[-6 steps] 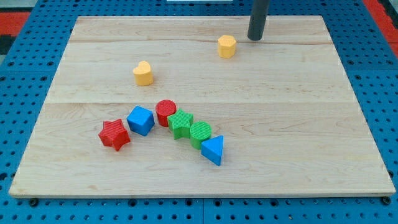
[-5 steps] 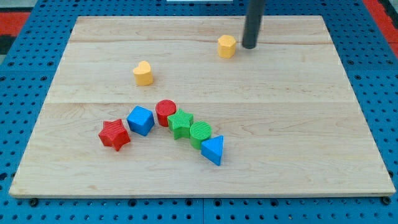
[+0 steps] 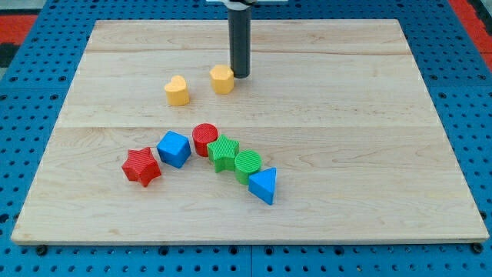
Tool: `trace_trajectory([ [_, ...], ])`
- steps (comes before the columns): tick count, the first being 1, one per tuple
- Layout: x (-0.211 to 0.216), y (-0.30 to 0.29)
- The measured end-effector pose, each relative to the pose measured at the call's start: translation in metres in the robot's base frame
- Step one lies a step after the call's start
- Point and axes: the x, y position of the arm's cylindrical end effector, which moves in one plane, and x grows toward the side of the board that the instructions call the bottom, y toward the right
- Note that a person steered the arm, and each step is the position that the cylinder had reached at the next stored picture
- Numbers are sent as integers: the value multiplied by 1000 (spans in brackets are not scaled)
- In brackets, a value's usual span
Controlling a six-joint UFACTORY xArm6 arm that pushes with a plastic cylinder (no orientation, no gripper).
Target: Push the yellow hexagon into the yellow heart
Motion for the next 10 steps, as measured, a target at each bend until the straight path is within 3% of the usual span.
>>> trace_trajectory([
  [1, 0, -25],
  [3, 40, -82],
  [4, 41, -137],
  [6, 45, -187],
  [9, 142, -200],
  [10, 137, -219],
])
